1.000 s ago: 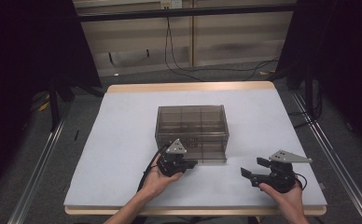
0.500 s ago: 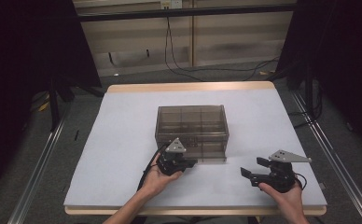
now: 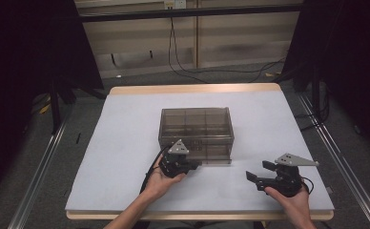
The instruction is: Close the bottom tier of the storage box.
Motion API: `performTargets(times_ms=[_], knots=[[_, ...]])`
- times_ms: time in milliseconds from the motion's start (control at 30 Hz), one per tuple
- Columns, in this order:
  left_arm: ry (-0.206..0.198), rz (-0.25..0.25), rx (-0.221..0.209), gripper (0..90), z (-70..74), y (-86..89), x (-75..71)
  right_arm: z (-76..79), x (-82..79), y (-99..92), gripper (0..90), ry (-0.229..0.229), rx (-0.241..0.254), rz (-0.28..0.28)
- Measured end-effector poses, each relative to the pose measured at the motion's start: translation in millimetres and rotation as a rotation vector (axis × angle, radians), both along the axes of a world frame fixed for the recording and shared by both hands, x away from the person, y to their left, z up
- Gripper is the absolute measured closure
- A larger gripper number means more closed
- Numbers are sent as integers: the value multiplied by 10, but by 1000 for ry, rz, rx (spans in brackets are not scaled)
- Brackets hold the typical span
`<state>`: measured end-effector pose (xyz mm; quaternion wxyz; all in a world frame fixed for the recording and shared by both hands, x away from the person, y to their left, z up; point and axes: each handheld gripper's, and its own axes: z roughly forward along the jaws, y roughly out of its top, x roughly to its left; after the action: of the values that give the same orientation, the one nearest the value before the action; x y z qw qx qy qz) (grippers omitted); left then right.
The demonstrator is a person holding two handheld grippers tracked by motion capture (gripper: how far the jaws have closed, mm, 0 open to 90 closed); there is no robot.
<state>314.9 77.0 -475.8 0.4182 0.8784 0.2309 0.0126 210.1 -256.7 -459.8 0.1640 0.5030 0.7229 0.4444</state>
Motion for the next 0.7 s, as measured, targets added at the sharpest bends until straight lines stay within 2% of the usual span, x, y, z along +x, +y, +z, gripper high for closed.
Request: performTargets(times_ms=[200,267,300,400,467,500,700], knots=[[-3,5,11,900,-4,2,11,1,-1,-2,197,3,0,-2],[-4,12,-5,900,-22,-13,13,1,-1,-2,197,1,1,-1],[2,12,10,900,-12,-14,24,0,1,-2,196,2,1,1],[-2,14,0,900,-30,-39,30,1,3,-2,195,2,4,2],[-1,13,21,900,-27,-32,21,1,-2,0,195,4,4,2],[2,13,10,900,-33,-28,27,2,-4,-1,196,4,4,2],[-2,16,10,900,-34,-29,34,-2,1,2,195,3,2,2]])
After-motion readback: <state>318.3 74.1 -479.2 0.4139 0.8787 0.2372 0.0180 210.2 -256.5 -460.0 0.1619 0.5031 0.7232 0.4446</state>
